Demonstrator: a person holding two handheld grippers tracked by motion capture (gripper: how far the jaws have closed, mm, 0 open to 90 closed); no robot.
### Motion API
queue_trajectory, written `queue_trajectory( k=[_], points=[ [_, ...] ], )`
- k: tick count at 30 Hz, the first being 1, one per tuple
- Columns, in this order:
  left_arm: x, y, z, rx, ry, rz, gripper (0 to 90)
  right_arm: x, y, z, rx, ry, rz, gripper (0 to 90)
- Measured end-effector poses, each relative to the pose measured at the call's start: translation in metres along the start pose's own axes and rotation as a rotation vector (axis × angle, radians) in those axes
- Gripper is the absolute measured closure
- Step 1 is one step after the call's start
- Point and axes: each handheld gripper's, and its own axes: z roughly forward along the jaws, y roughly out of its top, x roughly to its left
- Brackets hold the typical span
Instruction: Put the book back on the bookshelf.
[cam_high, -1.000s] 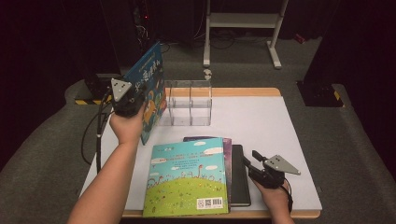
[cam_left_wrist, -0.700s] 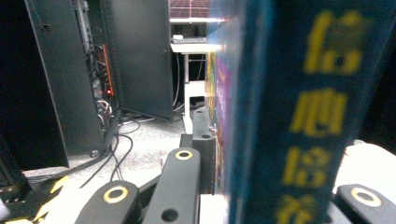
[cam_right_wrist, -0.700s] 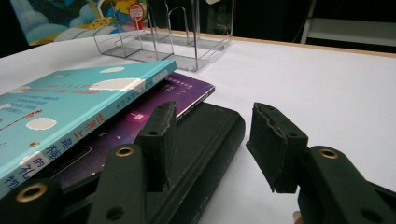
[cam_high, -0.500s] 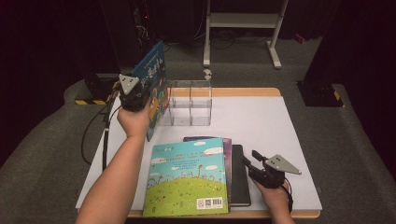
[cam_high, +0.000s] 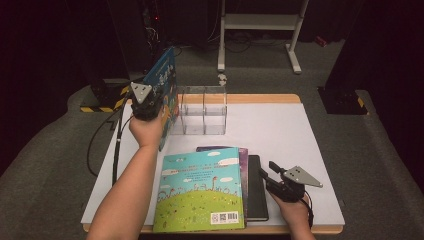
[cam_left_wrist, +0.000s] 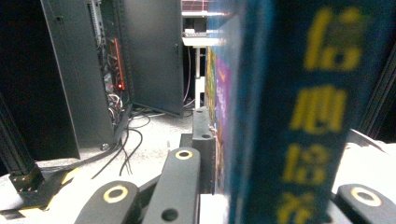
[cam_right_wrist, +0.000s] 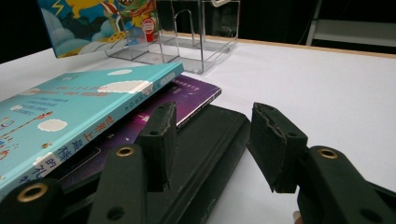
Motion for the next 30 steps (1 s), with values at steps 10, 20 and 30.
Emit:
queue_trajectory(
  k=[10,20,30],
  points=[
    [0.003,-0.008,-0.018,0.010,-0.034,0.015,81.8,0.006,-0.001,0.002,0.014,0.009,-0.023,51.1],
    [0.015,-0.011,-0.031,0.014,-0.041,-0.016,80.9,0.010,-0.002,0.005,0.028,0.012,-0.030,51.1],
    [0.014,-0.009,-0.035,0.046,-0.068,-0.025,78.4,0.010,-0.002,0.004,0.026,0.011,-0.030,51.0]
  ],
)
